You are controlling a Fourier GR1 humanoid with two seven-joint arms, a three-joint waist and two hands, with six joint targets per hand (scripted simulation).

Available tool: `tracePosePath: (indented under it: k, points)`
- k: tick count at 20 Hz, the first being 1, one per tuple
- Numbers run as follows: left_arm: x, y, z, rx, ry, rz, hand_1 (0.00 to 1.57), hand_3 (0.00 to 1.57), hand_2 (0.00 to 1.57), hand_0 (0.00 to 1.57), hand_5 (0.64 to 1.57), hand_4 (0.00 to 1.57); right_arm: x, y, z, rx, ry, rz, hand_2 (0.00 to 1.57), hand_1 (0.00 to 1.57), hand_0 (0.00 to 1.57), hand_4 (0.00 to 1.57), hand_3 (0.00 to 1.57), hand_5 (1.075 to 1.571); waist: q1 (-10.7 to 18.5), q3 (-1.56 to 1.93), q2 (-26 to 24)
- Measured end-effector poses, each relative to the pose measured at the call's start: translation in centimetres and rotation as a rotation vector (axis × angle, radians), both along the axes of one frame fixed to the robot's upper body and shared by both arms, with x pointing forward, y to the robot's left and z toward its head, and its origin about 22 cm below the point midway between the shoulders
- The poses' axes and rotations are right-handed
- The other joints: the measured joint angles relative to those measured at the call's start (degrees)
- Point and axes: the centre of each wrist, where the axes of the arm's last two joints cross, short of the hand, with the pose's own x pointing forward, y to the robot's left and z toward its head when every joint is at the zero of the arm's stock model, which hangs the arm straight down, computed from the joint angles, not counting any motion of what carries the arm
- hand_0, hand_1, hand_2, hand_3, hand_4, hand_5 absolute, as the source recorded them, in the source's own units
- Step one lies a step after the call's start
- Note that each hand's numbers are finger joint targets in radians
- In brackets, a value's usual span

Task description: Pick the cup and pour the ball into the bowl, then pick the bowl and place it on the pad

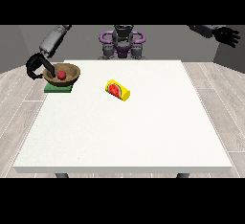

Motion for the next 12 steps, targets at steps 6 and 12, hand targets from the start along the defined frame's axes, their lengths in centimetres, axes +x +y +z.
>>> tracePosePath:
  k: [6, 12]
  points:
    - [0.1, -1.2, -0.3, 0.014, 0.033, -0.024, 0.0, 0.0, 0.0, 0.0, 1.569, 1.01, -0.1, -1.0, 0.3, 0.033, 0.024, 0.018, 0.0, 0.0, 0.0, 0.0, 0.0, 1.361, 0.44, 0.0, -1.92]
    - [1.7, -7.2, -3.8, -0.01, 0.201, -0.099, 0.0, 0.0, 0.0, 0.0, 1.559, 0.9, 1.2, 0.3, 0.8, 0.058, 0.121, 0.074, 0.0, 0.0, 0.0, 0.48, 0.0, 1.434, -0.28, -0.01, -12.83]
